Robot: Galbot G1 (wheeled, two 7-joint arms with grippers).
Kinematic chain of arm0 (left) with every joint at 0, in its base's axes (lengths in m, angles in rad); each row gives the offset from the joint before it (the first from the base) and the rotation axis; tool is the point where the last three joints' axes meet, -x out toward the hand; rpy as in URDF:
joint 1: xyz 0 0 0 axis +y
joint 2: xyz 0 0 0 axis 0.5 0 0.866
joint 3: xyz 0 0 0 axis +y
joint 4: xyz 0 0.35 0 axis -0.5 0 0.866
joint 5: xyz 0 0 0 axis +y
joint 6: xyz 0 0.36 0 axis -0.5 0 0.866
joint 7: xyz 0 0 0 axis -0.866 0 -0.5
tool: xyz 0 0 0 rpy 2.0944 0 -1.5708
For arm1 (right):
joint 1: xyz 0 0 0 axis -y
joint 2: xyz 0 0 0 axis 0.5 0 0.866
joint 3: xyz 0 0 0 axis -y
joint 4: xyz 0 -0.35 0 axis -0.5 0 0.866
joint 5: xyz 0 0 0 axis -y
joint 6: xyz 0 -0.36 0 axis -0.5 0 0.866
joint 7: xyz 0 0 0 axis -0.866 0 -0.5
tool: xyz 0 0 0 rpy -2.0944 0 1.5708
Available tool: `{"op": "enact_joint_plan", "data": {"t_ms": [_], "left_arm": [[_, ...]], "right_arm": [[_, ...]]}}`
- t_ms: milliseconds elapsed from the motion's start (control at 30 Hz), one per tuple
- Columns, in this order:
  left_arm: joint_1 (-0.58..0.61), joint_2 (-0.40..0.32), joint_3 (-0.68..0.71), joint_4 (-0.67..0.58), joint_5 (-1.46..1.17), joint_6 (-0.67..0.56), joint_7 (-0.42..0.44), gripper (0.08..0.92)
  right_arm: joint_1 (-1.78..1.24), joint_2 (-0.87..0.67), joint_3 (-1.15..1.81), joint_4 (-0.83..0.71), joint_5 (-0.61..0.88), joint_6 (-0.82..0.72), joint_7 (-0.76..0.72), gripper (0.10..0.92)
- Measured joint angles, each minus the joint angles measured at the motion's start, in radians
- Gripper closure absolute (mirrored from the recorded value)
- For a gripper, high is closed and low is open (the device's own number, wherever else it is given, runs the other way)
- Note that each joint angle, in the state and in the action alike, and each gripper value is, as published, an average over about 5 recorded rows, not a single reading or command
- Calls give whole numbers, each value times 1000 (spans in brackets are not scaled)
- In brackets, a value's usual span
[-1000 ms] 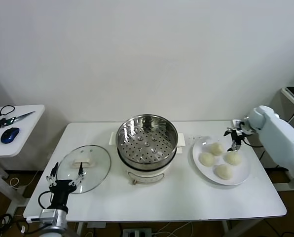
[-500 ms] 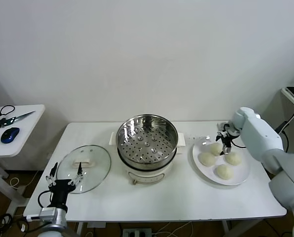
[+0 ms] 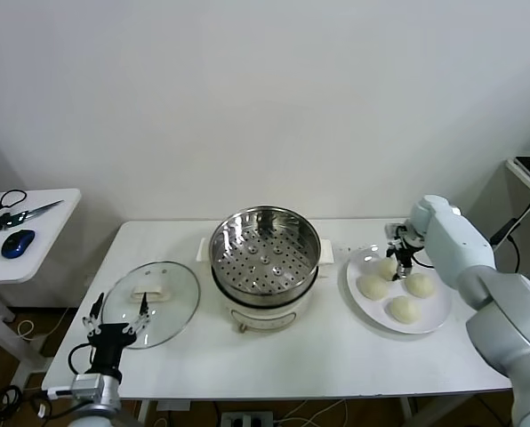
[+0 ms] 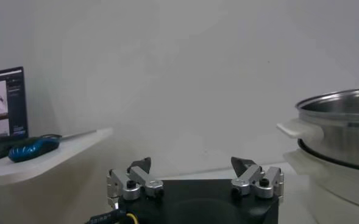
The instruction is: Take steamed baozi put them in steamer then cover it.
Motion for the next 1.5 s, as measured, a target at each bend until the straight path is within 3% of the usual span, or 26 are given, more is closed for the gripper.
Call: {"op": "enact_joint_plan", "data": {"t_ms": [367,733,1067,1267,1500], "left_arm": [[12,-2,-5,-12,0,0,0,177],[34,-3,-8,-35,-6,0,1,177],[47,-6,-1,-46,-11,0,2,177],[53,-3,-3,-50,-22,2,3,177],[58,-1,-8,-67,-29,11,13,177]], "right_arm": [[52,-43,-71,75,73,20,-41,321],[263,-114,-399,339,331,51,-96,321],[489,-47,-658,559,501,113,-106,321],[539,33,-733,648,502,167,-102,321],[500,124,-751,693,377,252,-78,321]]}}
